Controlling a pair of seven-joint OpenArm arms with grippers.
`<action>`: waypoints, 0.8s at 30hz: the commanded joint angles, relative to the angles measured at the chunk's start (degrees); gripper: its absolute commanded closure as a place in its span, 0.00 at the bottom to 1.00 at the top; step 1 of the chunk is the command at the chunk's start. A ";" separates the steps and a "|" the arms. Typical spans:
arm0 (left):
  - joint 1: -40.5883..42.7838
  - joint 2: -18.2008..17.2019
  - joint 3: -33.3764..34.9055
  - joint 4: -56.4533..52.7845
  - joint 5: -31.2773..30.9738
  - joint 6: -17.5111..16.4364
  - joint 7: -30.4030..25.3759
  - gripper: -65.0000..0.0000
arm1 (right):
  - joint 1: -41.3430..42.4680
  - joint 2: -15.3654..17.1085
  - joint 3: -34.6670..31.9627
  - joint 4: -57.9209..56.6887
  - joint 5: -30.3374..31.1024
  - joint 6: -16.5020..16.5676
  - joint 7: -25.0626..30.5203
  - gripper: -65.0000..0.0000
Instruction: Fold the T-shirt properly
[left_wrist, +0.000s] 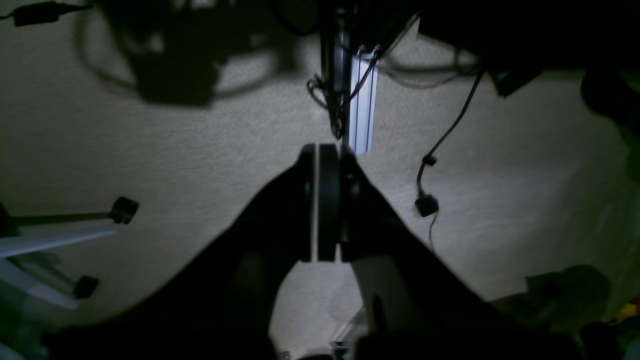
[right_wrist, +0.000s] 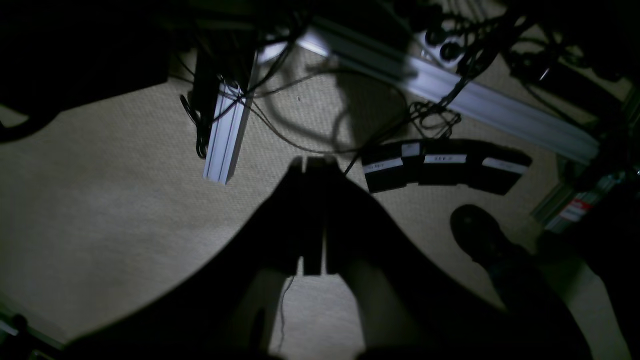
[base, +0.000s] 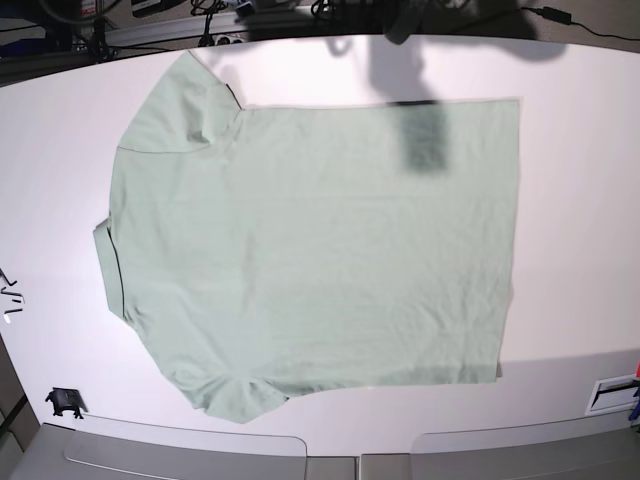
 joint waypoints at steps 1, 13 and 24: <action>2.16 -1.05 0.04 2.36 0.13 -0.02 -0.22 1.00 | -2.05 1.20 0.00 1.51 0.02 0.13 0.09 1.00; 21.92 -12.41 -3.78 32.61 -0.17 -0.07 2.27 1.00 | -22.64 8.98 16.46 29.05 8.68 1.92 -0.96 1.00; 33.16 -13.38 -20.52 57.05 -18.91 -21.03 11.69 1.00 | -39.52 8.48 39.80 60.87 30.40 17.42 -8.83 1.00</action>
